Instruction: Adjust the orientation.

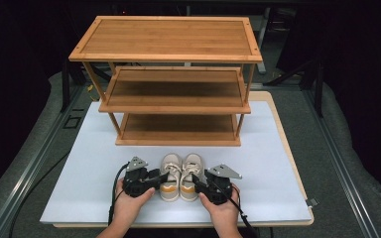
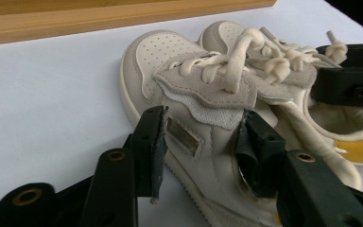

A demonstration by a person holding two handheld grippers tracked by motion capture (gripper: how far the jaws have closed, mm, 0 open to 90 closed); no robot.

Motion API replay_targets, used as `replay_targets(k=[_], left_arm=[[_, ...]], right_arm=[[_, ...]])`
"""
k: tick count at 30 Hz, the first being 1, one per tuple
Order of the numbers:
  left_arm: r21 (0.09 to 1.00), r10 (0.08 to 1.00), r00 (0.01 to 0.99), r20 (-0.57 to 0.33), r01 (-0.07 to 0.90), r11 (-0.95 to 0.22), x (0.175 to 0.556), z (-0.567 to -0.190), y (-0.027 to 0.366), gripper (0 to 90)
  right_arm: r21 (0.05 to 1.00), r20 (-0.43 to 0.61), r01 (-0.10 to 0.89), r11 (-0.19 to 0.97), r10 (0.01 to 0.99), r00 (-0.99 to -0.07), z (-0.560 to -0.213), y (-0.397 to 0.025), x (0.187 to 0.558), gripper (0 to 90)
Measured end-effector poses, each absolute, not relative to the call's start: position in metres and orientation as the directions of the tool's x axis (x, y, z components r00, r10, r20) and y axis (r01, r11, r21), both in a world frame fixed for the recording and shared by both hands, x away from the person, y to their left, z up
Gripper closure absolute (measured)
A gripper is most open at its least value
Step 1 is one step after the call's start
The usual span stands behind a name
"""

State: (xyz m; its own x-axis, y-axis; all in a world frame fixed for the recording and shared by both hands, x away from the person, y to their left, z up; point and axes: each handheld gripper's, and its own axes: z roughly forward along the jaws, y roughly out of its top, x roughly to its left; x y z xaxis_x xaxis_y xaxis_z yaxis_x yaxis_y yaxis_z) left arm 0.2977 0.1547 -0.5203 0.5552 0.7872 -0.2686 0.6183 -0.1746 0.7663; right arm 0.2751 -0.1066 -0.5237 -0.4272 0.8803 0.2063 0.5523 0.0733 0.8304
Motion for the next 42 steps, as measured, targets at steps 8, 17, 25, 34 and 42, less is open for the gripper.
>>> replay_targets(k=[8,17,25,34,42], left_arm=[[0.787,0.784,0.557,-0.274,0.599,-0.151,0.291,-0.512,0.166,51.8],[0.797,0.783,0.558,-0.276,0.588,-0.138,0.286,-0.506,0.173,51.7],[0.790,0.776,0.574,-0.261,0.589,-0.170,0.281,-0.509,0.166,52.0],[0.782,0.779,0.574,-0.253,0.595,-0.185,0.285,-0.516,0.157,55.2],[0.772,0.786,0.567,-0.245,0.605,-0.195,0.291,-0.520,0.152,56.5]], right_arm=[[0.857,0.193,0.512,0.059,0.885,-0.425,-0.512,-0.117,0.267,50.4],[0.857,0.211,0.512,0.050,0.874,-0.438,-0.510,-0.118,0.264,51.6],[0.847,0.208,0.527,0.067,0.871,-0.445,-0.514,-0.108,0.260,52.8],[0.817,0.215,0.572,0.073,0.882,-0.419,-0.524,-0.100,0.269,53.1],[0.806,0.224,0.588,0.072,0.882,-0.414,-0.527,-0.100,0.274,52.2]])
